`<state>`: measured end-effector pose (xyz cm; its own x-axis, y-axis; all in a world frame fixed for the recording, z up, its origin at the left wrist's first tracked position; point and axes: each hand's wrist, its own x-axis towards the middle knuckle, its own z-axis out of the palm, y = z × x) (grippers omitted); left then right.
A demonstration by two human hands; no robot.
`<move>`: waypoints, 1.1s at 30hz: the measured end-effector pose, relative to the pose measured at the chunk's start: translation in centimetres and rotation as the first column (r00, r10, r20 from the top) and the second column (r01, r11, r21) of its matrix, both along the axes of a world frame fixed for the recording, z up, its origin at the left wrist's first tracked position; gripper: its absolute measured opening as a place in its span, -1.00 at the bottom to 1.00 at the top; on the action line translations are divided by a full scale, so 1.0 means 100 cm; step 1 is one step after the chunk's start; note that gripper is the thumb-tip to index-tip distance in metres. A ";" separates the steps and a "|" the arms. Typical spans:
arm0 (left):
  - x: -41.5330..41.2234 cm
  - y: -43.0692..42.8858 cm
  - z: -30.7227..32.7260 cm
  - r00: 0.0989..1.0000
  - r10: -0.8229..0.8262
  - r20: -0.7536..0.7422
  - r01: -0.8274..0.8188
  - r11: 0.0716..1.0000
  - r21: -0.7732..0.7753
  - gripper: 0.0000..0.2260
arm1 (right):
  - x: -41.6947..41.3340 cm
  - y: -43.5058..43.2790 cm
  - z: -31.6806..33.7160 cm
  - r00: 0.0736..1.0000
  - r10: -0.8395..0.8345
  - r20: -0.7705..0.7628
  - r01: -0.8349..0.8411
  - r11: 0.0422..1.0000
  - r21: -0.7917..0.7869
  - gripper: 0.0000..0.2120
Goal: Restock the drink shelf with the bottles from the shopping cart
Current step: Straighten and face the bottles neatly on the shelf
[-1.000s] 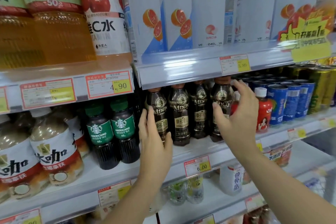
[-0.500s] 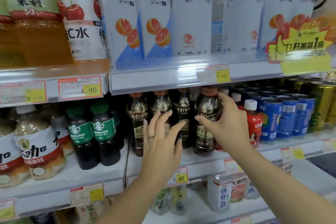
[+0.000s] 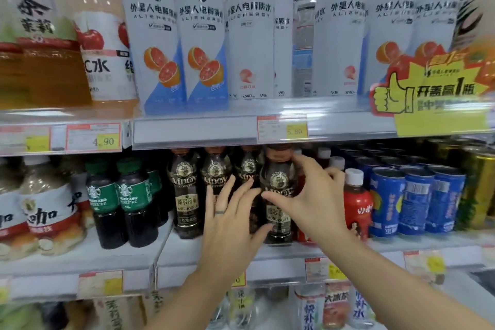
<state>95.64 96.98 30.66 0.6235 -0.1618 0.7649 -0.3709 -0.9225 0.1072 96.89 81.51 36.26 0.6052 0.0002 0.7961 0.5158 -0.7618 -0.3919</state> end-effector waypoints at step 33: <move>-0.084 0.065 -0.017 0.933 -0.346 -0.103 0.123 0.573 -0.810 -0.44 | 0.036 0.057 -0.046 0.868 0.344 -0.359 -0.206 0.906 0.370 -0.42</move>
<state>87.21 103.49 28.98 0.8211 0.2600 0.5081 -0.4227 -0.3212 0.8475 100.44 87.22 31.66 0.8853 0.0115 0.4649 0.4270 -0.4163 -0.8027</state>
